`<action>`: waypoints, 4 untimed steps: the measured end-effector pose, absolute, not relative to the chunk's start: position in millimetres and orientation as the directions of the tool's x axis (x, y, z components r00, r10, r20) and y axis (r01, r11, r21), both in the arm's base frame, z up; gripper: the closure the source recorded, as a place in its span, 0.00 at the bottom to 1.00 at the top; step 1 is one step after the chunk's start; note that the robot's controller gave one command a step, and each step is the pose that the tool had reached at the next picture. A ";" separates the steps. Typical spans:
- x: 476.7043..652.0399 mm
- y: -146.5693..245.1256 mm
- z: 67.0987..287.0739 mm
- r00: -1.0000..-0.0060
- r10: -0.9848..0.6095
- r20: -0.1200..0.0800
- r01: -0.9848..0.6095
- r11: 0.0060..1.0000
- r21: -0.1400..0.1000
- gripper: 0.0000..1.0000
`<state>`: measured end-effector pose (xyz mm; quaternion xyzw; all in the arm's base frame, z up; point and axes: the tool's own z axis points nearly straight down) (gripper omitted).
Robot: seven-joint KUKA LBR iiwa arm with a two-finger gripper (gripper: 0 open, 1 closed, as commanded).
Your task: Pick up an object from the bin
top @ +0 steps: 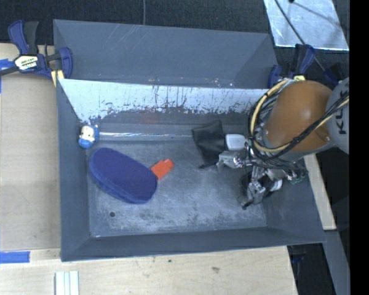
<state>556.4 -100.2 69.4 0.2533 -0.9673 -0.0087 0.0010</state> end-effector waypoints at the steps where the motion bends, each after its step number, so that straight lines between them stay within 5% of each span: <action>1: 592.7 -130.6 77.2 -0.996 -0.094 0.012 -0.094 0.995 0.029 0.00; 2: 621.0 -88.9 71.4 -1.000 0.019 -0.009 0.019 1.000 0.000 0.00; 3: 620.3 -90.9 72.2 -1.000 0.020 -0.005 0.020 1.000 0.000 1.00; 4: 627.2 -153.2 194.5 -1.000 0.025 -0.014 0.025 1.000 -0.005 1.00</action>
Offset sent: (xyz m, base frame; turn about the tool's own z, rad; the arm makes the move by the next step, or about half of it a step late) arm 0.0370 -0.0450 0.0099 0.4173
